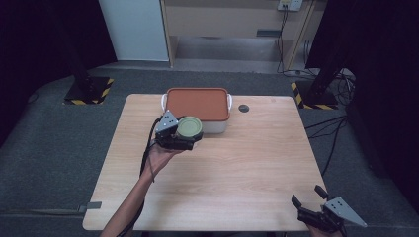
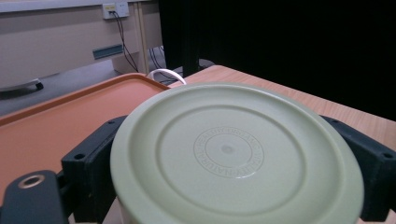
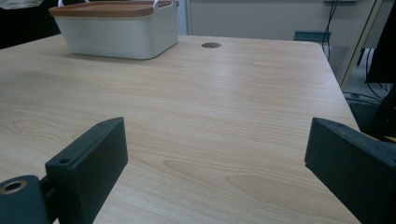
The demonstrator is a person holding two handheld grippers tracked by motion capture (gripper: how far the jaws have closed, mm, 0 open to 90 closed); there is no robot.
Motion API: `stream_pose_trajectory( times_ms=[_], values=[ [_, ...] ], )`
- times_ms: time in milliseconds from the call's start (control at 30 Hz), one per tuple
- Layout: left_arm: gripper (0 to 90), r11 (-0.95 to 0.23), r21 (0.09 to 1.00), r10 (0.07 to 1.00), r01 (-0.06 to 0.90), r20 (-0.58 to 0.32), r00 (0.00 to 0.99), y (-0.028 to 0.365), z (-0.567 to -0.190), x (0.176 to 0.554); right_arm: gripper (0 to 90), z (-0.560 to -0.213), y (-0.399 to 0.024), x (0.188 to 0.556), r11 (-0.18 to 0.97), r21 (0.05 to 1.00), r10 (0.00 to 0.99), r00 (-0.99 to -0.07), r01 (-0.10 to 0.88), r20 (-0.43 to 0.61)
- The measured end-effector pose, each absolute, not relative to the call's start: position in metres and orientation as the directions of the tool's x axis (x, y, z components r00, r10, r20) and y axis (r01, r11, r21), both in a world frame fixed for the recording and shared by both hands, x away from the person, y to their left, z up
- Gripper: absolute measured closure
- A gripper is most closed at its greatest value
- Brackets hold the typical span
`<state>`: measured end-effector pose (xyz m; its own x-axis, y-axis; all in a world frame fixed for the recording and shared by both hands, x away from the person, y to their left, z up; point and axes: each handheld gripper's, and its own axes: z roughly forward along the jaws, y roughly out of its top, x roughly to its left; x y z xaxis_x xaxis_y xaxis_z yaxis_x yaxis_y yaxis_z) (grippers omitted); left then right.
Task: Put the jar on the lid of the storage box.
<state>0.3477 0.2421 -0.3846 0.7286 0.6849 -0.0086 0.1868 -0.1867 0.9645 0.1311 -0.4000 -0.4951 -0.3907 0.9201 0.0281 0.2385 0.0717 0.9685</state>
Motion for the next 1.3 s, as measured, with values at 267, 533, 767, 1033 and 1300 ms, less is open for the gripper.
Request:
stream_pose_trajectory(
  times_ms=[267, 533, 767, 1033, 1300],
  values=[
    [9.0, -0.151, 0.966, 0.703, 0.209, -0.044, 0.710, 0.239, -0.382, 0.367, 5.9, -0.495, -0.400, 0.131, 0.069, 0.968, 0.920, -0.391, 0.241, 0.032],
    [9.1, -0.134, 0.967, 0.740, 0.218, -0.048, 0.670, 0.231, -0.376, 0.390, 5.9, -0.495, -0.400, 0.132, 0.068, 0.968, 0.920, -0.390, 0.243, 0.033],
    [9.1, -0.139, 0.967, 0.770, 0.211, -0.028, 0.637, 0.221, -0.370, 0.410, 6.0, -0.495, -0.400, 0.132, 0.066, 0.967, 0.920, -0.389, 0.248, 0.037],
    [9.1, -0.126, 0.968, 0.810, 0.218, -0.027, 0.585, 0.212, -0.370, 0.433, 6.1, -0.496, -0.401, 0.132, 0.064, 0.967, 0.921, -0.388, 0.246, 0.038],
    [9.1, -0.142, 0.966, 0.833, 0.215, -0.001, 0.553, 0.201, -0.374, 0.451, 6.2, -0.496, -0.402, 0.131, 0.057, 0.968, 0.920, -0.389, 0.246, 0.044]
  ],
)
